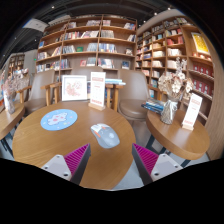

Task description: Arrange mouse

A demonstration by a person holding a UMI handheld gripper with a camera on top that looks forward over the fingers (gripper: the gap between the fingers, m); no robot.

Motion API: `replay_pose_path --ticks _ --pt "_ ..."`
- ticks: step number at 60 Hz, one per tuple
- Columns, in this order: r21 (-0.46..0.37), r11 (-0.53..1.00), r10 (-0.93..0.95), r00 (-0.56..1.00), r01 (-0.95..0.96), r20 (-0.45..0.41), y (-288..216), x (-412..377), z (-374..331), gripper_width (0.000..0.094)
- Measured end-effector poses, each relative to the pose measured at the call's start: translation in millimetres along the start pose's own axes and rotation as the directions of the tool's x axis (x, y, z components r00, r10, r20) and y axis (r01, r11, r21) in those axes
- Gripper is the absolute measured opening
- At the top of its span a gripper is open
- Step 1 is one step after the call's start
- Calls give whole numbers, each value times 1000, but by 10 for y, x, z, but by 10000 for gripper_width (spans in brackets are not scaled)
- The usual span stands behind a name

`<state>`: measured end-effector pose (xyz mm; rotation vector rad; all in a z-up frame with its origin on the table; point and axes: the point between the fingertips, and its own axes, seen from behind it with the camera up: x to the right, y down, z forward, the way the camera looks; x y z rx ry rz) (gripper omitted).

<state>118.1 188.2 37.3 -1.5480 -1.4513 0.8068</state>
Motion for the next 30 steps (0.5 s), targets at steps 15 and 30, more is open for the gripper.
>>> replay_pose_path --ticks 15,30 --pt "-41 999 7 1000 -7 -3 -27 29 450 852" --pt "-145 989 -7 1000 9 8 112 -37 906 856"
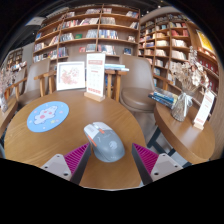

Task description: Arrange mouse

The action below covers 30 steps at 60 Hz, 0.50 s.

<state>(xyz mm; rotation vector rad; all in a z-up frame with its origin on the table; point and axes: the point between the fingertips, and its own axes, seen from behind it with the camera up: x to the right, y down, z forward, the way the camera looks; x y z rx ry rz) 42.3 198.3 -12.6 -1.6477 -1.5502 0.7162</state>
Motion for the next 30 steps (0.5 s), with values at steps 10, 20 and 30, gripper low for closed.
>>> replay_pose_path --ticks 10,20,30 --pt "16 1000 21 1000 -21 13 -235 28 185 852" --pt "-12 1000 21 1000 -21 -3 -295 16 368 853" --pt "-27 999 46 999 -46 -7 -357 16 530 853"
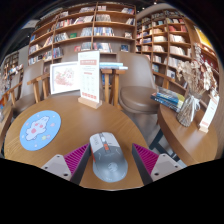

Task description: Arrange mouse

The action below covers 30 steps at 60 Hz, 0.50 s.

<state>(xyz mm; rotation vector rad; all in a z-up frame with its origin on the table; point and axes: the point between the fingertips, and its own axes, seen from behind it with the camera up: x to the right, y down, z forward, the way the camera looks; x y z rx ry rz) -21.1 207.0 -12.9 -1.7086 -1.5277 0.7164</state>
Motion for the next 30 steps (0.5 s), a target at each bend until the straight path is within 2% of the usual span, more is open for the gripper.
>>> replay_pose_path --ticks 20,22,25,27,30 --pt "-32 999 40 999 -40 -6 -58 27 134 806" --pt "-31 999 44 999 -44 2 -61 4 154 765" --pt "-30 999 41 999 -41 19 -65 -39 164 651" --pt "-29 999 18 1000 -18 17 -71 -36 169 487" --pt "-38 999 5 1000 -5 -9 -68 5 165 453"
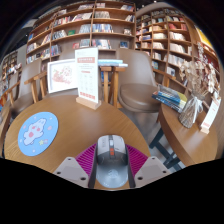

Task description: Arrange mouse

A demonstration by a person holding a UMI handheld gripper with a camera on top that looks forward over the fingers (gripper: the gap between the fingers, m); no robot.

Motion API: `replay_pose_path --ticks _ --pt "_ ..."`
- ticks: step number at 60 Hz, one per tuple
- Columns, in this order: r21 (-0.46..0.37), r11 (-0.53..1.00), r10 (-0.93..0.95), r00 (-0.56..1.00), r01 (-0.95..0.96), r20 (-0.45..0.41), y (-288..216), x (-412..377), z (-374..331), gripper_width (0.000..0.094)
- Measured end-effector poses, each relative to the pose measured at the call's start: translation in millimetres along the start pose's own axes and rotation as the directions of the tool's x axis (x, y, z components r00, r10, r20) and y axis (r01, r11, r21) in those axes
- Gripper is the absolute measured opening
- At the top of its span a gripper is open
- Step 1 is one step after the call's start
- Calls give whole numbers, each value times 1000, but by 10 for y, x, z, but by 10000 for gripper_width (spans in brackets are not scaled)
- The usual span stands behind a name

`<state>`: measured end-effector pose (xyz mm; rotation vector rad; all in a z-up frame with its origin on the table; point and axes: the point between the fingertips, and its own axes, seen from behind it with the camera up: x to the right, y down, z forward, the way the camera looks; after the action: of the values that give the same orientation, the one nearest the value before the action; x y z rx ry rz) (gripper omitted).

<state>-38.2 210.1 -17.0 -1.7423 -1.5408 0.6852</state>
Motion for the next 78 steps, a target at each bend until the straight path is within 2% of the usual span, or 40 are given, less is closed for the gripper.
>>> replay_pose_path --ticks 4,12,23,27,31,38,47,54,57,61,62,64,71,78 --pt "-18 1000 17 1000 -17 -20 -11 5 -36 438" --pt "44 999 27 1000 -27 -1 -412 -213 -330 438" --pt "98 994 28 989 -43 147 -992 -1224 -730 438" --pt "104 994 10 985 -28 173 -1066 -1605 -719 437" --pt "95 996 -18 983 1 182 -1039 -1986 -589 437" --pt "30 999 -25 978 19 209 -728 -2468 -328 435" --pt "5 999 -48 986 47 159 -458 -2638 -39 449" --pt "-21 1000 -18 985 21 170 -287 -2705 38 515" --pt "22 999 -36 986 33 165 -344 -2708 38 562" --pt "37 998 -61 988 57 144 -342 -2679 30 827" --pt "37 997 -69 987 64 143 -363 -2676 9 868" --pt "47 997 -74 988 69 137 -368 -2664 -32 832" --pt "82 994 -84 988 73 131 -418 -2549 -424 845" --pt "117 989 -102 988 88 114 -326 -2319 -1134 850"
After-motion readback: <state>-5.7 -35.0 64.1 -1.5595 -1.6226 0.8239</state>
